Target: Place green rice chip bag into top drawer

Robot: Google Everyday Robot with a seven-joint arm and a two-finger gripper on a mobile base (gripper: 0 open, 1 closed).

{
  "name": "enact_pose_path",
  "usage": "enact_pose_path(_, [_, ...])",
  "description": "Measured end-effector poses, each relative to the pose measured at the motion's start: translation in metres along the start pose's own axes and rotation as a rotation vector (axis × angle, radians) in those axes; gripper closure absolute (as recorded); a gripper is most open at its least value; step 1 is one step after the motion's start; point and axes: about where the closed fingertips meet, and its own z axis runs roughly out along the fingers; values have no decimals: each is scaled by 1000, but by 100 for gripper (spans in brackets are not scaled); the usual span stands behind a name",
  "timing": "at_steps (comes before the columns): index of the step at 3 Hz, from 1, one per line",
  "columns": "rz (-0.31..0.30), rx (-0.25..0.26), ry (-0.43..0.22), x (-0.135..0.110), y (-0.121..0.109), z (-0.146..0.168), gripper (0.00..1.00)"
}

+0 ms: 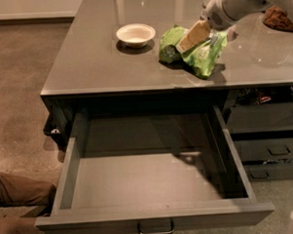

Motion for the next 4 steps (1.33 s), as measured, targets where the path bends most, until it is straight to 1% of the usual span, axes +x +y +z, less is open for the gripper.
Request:
enact_pose_path(1, [13, -52, 27, 4, 3, 30, 0])
enact_pose_path(2, [49, -83, 65, 15, 4, 56, 19])
enact_pose_path(3, [80, -104, 86, 23, 6, 74, 42])
enact_pose_path(4, [92, -100, 86, 27, 7, 74, 65])
